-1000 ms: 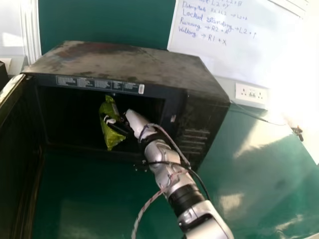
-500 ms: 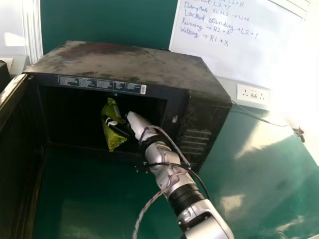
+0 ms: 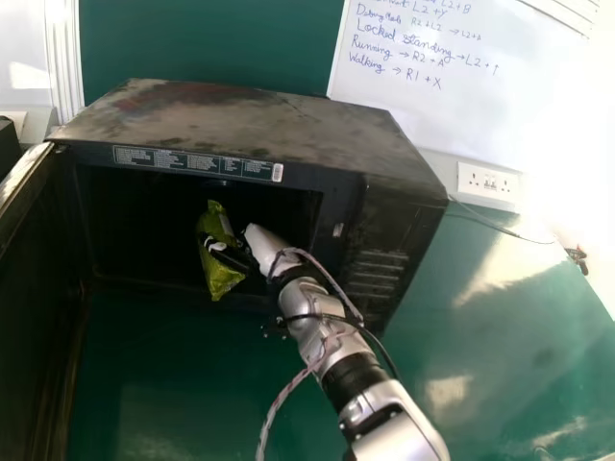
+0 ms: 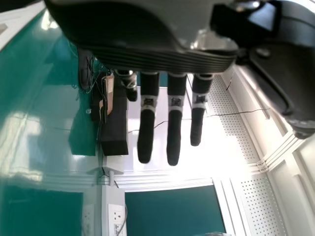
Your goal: Put biscuit inside oven
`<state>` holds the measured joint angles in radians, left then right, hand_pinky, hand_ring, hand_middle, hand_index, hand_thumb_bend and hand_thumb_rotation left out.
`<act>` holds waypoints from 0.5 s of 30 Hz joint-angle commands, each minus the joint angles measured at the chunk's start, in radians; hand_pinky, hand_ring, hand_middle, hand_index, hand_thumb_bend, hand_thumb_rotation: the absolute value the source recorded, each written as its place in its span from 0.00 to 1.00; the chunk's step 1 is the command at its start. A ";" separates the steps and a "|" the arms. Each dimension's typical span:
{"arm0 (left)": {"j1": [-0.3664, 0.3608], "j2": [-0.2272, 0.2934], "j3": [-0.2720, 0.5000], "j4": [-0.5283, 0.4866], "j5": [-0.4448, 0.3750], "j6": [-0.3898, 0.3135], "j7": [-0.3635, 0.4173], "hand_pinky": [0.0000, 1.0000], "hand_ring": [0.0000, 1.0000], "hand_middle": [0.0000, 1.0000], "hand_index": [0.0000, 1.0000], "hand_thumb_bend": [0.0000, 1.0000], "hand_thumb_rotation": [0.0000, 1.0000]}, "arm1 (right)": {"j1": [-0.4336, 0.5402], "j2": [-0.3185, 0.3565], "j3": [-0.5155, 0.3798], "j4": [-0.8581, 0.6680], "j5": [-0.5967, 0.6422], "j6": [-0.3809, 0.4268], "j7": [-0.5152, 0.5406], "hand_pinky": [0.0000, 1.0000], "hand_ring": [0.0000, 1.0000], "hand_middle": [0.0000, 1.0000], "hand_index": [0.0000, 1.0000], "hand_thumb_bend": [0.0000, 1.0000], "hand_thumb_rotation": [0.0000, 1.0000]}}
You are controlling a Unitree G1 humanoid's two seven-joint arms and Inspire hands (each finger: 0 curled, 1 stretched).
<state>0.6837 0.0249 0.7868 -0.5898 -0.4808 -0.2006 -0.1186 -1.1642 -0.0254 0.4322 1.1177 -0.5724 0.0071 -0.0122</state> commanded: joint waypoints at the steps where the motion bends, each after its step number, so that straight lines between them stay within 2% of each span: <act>1: 0.013 -0.008 -0.009 -0.008 0.003 -0.019 -0.005 0.26 0.37 0.47 0.70 0.72 0.57 | -0.027 -0.008 -0.010 0.028 0.004 0.001 -0.029 0.00 0.00 0.00 0.00 0.77 0.00; 4: 0.015 -0.008 -0.010 -0.010 0.008 -0.016 -0.002 0.32 0.44 0.53 0.69 0.73 0.55 | -0.044 -0.004 -0.008 0.054 0.003 -0.002 -0.044 0.00 0.00 0.00 0.00 0.77 0.00; 6: 0.017 -0.010 -0.011 -0.013 0.013 -0.013 0.002 0.41 0.54 0.59 0.69 0.75 0.54 | -0.059 0.000 -0.009 0.077 0.003 -0.001 -0.053 0.00 0.00 0.00 0.00 0.77 0.00; 7: 0.018 -0.010 -0.011 -0.014 0.012 -0.011 0.004 0.38 0.50 0.58 0.70 0.75 0.53 | -0.069 0.002 -0.008 0.088 0.003 0.004 -0.053 0.00 0.00 0.00 0.00 0.77 0.00; 8: 0.018 -0.012 -0.011 -0.014 0.014 -0.010 0.006 0.31 0.42 0.53 0.70 0.75 0.53 | -0.077 0.004 -0.007 0.098 0.001 0.008 -0.055 0.00 0.00 0.00 0.00 0.77 0.00; 12: 0.022 -0.015 -0.016 -0.020 0.005 -0.001 0.011 0.35 0.50 0.60 0.69 0.75 0.56 | -0.102 0.010 -0.010 0.126 0.005 0.018 -0.058 0.00 0.00 0.00 0.00 0.77 0.00; 15: 0.022 -0.016 -0.018 -0.018 -0.002 -0.006 0.008 0.35 0.50 0.61 0.70 0.75 0.56 | -0.113 0.014 -0.011 0.144 0.008 0.022 -0.057 0.00 0.00 0.00 0.00 0.78 0.00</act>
<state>0.6893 0.0119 0.7725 -0.5966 -0.4757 -0.2040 -0.1089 -1.2443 0.0019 0.4313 1.2451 -0.5669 0.0111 -0.0481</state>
